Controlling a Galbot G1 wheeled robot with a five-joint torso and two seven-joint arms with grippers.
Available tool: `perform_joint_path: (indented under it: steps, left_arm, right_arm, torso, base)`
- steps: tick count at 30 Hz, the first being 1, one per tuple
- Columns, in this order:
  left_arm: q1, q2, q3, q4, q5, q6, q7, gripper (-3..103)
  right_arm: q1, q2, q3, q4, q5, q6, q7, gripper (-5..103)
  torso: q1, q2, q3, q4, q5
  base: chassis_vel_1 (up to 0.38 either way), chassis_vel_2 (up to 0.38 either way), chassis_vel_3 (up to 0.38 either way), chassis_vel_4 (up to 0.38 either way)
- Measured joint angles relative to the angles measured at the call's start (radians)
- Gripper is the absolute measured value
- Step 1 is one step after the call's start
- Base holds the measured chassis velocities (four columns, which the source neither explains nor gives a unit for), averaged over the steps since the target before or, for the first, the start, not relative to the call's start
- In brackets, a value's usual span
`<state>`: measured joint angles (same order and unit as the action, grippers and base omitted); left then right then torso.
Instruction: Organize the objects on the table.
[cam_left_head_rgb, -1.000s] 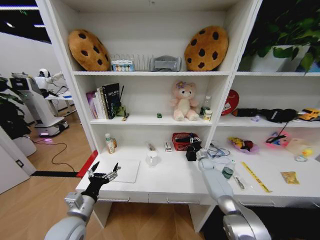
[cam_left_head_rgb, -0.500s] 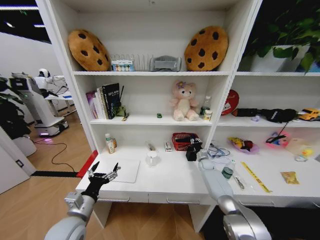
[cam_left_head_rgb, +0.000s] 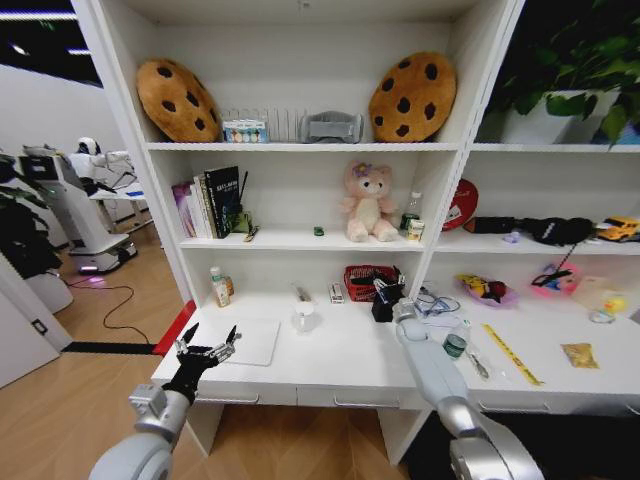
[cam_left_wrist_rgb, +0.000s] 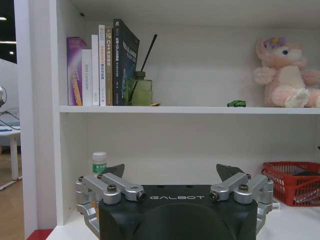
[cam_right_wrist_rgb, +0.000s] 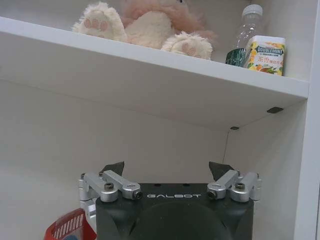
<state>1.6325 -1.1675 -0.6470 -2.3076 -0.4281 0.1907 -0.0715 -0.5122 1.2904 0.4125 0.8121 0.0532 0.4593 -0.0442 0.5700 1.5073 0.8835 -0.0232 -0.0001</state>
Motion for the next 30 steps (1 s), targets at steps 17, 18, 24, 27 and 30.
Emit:
perform_joint_path:
  steps: [17,18,24,27,30]
  left_arm:
    - [0.0,0.0,0.0,0.0,0.0,0.0,0.0,100]
    - [0.0,0.0,0.0,0.0,0.0,0.0,0.0,100]
    - [0.0,0.0,0.0,0.0,0.0,0.0,0.0,100]
    - [0.0,0.0,0.0,0.0,0.0,0.0,0.0,100]
    - [0.0,0.0,0.0,0.0,0.0,0.0,0.0,100]
  right_arm:
    - [-0.255,-0.097,-0.097,0.452,0.145,-0.279,0.193,100]
    - [-0.319,-0.113,-0.105,0.526,0.16,-0.33,0.25,100]
    - [-0.515,-0.17,-0.075,0.763,0.192,-0.52,0.42,100]
    - [-0.565,-0.193,-0.044,0.814,0.214,-0.548,0.427,100]
    - [-0.578,-0.198,-0.033,0.824,0.222,-0.552,0.427,100]
  torso:
    - [0.0,0.0,0.0,0.0002,-0.0004]
    - [0.0,0.0,0.0,-0.0002,0.0001]
    - [0.0,0.0,0.0,-0.0001,0.0002]
    - [0.0,0.0,0.0,-0.0001,0.0]
    - [0.0,0.0,0.0,-0.0001,-0.0001]
  base:
    - [0.0,0.0,0.0,0.0]
    - [0.0,0.0,0.0,0.0]
    - [0.0,0.0,0.0,0.0]
    - [0.0,0.0,0.0,0.0]
    - [0.0,0.0,0.0,0.0]
